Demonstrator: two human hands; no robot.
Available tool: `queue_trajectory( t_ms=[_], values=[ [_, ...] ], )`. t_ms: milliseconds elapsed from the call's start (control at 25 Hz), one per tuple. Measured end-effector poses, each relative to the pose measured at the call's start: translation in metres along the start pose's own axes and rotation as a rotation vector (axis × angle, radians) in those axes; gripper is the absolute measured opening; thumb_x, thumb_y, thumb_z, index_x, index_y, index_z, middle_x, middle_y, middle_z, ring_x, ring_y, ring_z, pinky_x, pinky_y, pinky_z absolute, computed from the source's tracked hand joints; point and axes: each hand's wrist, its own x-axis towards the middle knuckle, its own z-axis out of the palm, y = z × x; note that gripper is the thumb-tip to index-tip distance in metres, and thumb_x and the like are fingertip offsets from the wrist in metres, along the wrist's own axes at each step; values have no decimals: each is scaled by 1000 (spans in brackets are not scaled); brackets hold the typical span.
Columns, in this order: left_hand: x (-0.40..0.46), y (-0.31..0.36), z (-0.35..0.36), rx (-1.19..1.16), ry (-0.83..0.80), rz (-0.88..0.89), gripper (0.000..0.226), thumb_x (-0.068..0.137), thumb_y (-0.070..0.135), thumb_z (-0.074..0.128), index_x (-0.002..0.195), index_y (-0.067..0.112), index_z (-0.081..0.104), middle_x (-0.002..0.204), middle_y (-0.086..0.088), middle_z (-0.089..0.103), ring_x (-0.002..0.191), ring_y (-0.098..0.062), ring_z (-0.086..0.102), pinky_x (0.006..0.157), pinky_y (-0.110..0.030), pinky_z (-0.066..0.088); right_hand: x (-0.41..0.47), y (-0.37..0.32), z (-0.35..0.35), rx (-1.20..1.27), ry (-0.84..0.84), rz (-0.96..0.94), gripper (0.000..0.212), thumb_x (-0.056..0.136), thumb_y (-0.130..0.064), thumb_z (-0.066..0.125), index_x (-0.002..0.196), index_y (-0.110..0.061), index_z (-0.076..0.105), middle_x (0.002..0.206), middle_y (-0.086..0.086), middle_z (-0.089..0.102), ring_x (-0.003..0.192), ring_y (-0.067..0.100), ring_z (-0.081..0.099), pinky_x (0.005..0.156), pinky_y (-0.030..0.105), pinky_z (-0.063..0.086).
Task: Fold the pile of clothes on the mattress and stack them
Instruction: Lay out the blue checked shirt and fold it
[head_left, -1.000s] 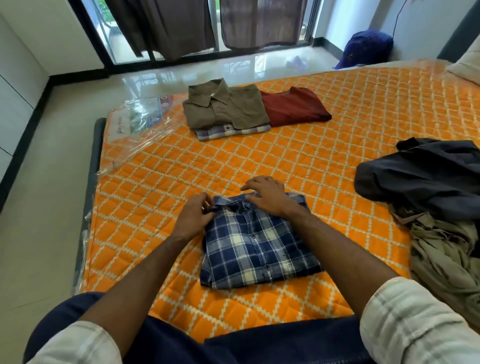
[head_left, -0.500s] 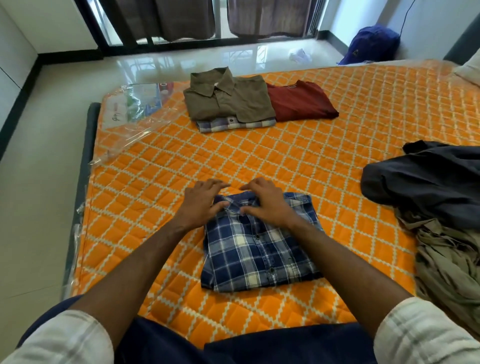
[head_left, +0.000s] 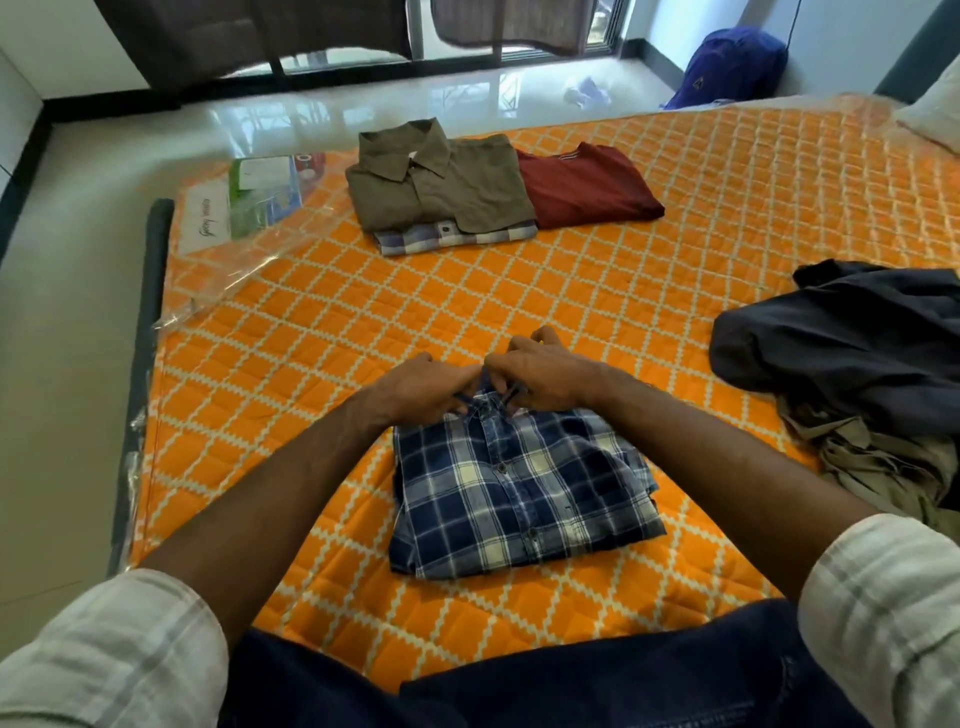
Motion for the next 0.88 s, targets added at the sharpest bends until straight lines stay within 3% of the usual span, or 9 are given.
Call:
queue_trajectory(
  t_ms=[200, 320, 400, 520, 600, 680, 720, 800, 880],
  values=[
    [7, 9, -13, 161, 121, 16, 35, 95, 39, 66, 121, 22, 51, 110, 5, 69, 100, -21, 63, 97, -42, 33, 0, 3, -26, 74, -110, 139, 35, 85, -42, 77, 105, -26, 53, 101, -11, 64, 99, 16, 55, 98, 45, 28],
    [2, 14, 0, 280, 221, -177, 62, 85, 50, 73, 133, 24, 45, 135, -1, 53, 124, -25, 48, 101, -49, 33, -8, 0, -8, -4, 49, 252, 59, 83, -48, 77, 129, -26, 47, 132, 0, 53, 124, 26, 45, 106, 52, 30],
    [-15, 23, 24, -17, 362, -495, 86, 77, 56, 79, 145, 27, 34, 152, -2, 31, 137, -28, 31, 105, -56, 32, -24, -2, 17, 137, 199, 420, 79, 83, -52, 76, 147, -26, 38, 152, 4, 33, 138, 32, 32, 110, 56, 31],
    [-39, 32, 61, -668, 502, -929, 105, 75, 63, 78, 151, 16, 23, 154, -10, 24, 138, -35, 30, 108, -59, 36, -61, 0, 47, 307, 381, 859, 88, 83, -70, 65, 148, -19, 35, 153, 8, 29, 137, 34, 32, 108, 55, 34],
    [-55, 33, 76, -1019, 448, -953, 107, 72, 69, 77, 148, 12, 28, 146, -11, 38, 128, -34, 47, 101, -53, 47, -87, 8, 66, 480, 284, 1068, 106, 78, -86, 52, 149, -11, 31, 144, 11, 35, 127, 34, 42, 101, 53, 41],
    [-65, 35, 82, -1306, 379, -898, 95, 75, 68, 75, 141, 14, 33, 131, -6, 51, 114, -29, 59, 90, -47, 54, -109, 12, 77, 860, 197, 1060, 134, 60, -100, 48, 153, -8, 23, 118, 4, 46, 95, 21, 54, 75, 40, 51],
    [-69, 40, 84, -1347, 352, -886, 95, 76, 70, 73, 143, 15, 32, 134, -5, 51, 117, -29, 59, 93, -47, 54, -116, 11, 81, 1007, 173, 1012, 142, 54, -103, 47, 155, -8, 18, 111, 0, 48, 88, 16, 54, 69, 37, 51],
    [-70, 48, 89, -1343, 341, -895, 112, 69, 84, 67, 151, 18, 31, 150, -4, 46, 130, -32, 53, 102, -51, 49, -122, 2, 86, 1150, 164, 953, 133, 66, -98, 47, 158, -9, 11, 141, 7, 48, 116, 28, 58, 92, 45, 53],
    [-69, 67, 92, -1226, 390, -926, 103, 76, 83, 59, 152, 17, 35, 146, -6, 52, 126, -31, 56, 102, -50, 49, -121, -10, 95, 1084, 221, 954, 110, 80, -89, 45, 153, -9, 25, 151, 15, 45, 126, 35, 55, 104, 52, 49]
  ],
)
